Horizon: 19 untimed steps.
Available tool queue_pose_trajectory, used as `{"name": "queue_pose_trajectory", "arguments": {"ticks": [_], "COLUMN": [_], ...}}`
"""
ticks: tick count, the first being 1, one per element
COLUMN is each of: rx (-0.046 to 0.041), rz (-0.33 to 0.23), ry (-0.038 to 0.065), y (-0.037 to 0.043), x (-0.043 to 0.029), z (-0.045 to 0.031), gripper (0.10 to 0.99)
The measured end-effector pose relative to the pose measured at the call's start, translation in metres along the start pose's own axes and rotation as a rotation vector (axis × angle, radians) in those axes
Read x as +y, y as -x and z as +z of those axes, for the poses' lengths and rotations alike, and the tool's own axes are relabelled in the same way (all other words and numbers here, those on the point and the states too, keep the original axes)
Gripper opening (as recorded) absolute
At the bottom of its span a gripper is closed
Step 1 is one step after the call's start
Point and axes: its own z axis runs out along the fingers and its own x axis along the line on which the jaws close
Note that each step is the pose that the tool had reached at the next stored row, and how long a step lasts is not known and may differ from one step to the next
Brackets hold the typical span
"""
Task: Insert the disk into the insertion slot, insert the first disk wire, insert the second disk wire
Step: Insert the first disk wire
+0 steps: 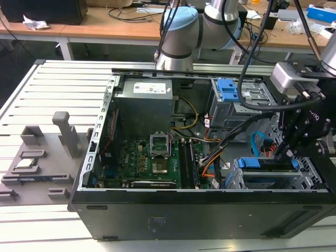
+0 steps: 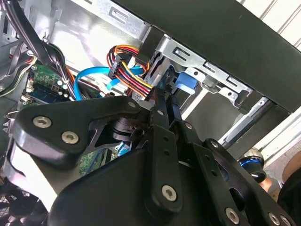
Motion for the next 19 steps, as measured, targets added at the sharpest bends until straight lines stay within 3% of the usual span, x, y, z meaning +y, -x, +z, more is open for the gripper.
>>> {"name": "queue_pose_trajectory", "arguments": {"ticks": [8,9,13,15,19], "rx": [-0.0001,0.0008,0.0007,0.0005,0.0007], "rz": [0.0,0.0,0.0,0.0,0.0], "ry": [0.0,0.0,0.0,0.0,0.0], "y": [0.0002,0.0001,0.0033,0.0051,0.0053], "x": [-0.0002,-0.0001,0.001,0.0013,0.0019], "z": [0.0032,0.0027,-0.0213,-0.0276,-0.0432], "gripper": [0.18,0.247,0.235,0.106,0.106]}}
